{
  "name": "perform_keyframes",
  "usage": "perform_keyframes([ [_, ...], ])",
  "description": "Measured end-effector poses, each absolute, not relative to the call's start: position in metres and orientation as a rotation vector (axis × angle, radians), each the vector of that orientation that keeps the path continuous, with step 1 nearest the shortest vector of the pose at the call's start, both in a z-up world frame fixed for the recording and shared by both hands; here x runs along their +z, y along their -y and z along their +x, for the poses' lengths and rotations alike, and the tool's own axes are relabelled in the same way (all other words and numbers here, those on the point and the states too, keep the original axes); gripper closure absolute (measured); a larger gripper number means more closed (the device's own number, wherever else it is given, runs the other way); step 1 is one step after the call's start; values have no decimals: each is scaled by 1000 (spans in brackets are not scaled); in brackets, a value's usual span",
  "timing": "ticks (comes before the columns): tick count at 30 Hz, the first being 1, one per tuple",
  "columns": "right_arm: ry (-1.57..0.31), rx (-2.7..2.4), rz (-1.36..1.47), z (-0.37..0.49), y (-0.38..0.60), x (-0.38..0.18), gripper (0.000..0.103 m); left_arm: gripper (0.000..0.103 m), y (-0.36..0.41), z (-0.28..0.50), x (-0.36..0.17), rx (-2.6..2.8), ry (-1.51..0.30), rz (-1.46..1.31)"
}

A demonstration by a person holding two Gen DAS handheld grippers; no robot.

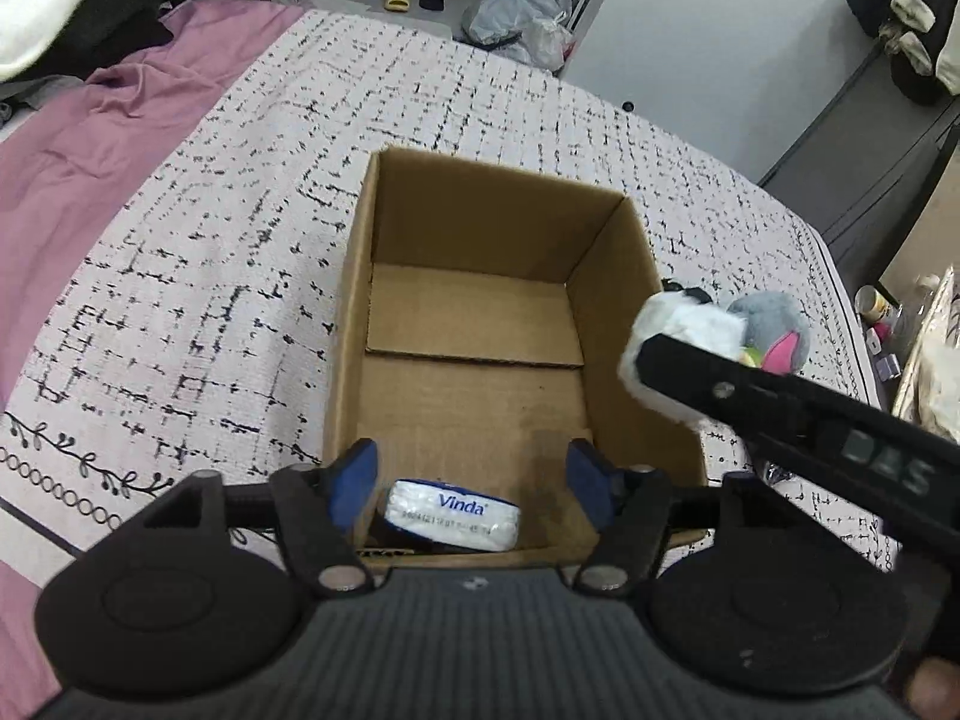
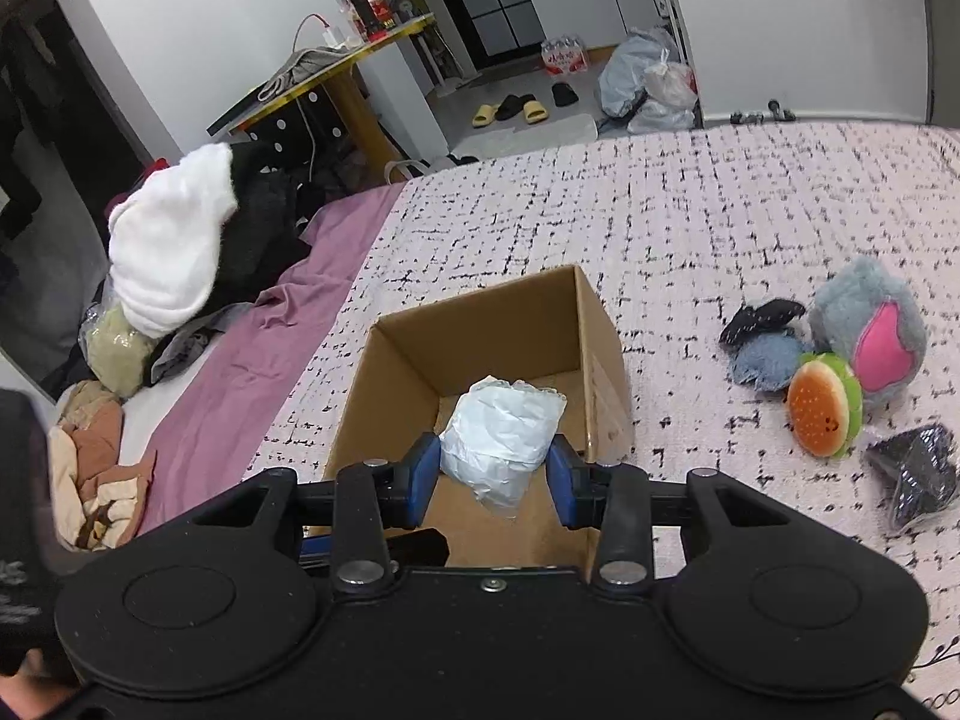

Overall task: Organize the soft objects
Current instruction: 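Carry the tissue pack and white item over the cardboard box with both tools, then open both tools to drop the tissue pack and white item into the box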

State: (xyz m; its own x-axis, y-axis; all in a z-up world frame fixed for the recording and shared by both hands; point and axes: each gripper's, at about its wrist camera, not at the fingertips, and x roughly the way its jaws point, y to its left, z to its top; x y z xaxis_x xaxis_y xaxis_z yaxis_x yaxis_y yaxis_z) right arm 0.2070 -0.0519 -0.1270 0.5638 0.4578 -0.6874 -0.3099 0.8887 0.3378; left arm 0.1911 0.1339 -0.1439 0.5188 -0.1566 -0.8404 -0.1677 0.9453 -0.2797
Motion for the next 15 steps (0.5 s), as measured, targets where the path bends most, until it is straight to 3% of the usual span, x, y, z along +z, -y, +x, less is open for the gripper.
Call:
perform_keyframes([
  [15, -948, 474, 227, 208, 41, -140, 62, 26, -165, 166, -103, 85, -918, -373],
])
